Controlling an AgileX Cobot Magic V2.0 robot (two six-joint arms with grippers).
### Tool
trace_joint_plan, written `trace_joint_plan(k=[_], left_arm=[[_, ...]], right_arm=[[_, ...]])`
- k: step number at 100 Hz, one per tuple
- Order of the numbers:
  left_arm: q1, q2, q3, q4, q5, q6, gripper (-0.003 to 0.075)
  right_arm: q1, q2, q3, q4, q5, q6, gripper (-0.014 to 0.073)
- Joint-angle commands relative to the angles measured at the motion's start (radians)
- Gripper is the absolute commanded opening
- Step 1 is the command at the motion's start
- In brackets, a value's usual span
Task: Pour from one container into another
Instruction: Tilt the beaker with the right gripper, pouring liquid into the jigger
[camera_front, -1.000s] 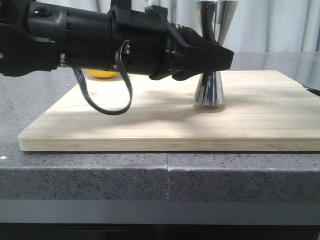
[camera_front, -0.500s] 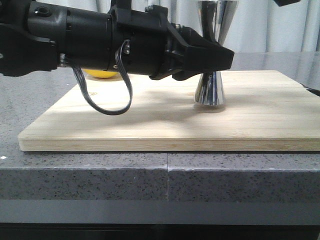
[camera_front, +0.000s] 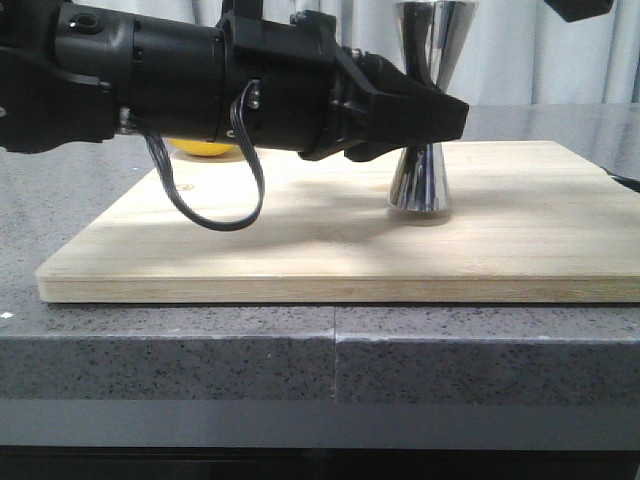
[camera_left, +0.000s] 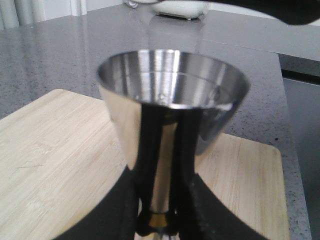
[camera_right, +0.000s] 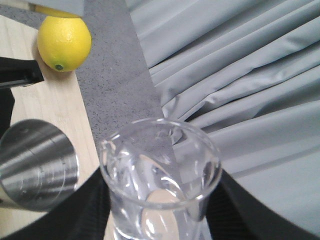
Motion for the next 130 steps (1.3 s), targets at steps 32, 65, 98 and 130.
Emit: trace_joint_plan(k=[32, 65, 98, 130], left_arm=[[-0.002, -0.057, -0.024, -0.038, -0.079, -0.008, -0.0021], [-0.002, -0.057, -0.024, -0.038, -0.079, -0.008, -0.0021], [-0.002, -0.057, -0.024, -0.022, -0.079, -0.008, -0.0021], [-0.002, -0.057, -0.024, -0.022, -0.079, -0.008, -0.0021]], right_arm=[[0.004, -0.025, -0.037, -0.064, -0.064, -0.008, 0.0250], [0.004, -0.025, -0.037, -0.107, -0.064, -0.008, 0.0250], [0.004, -0.025, -0.037, -0.141, -0.064, -0.008, 0.0250], [0.004, -0.025, -0.037, -0.170, -0.051, -0.008, 0.0250]])
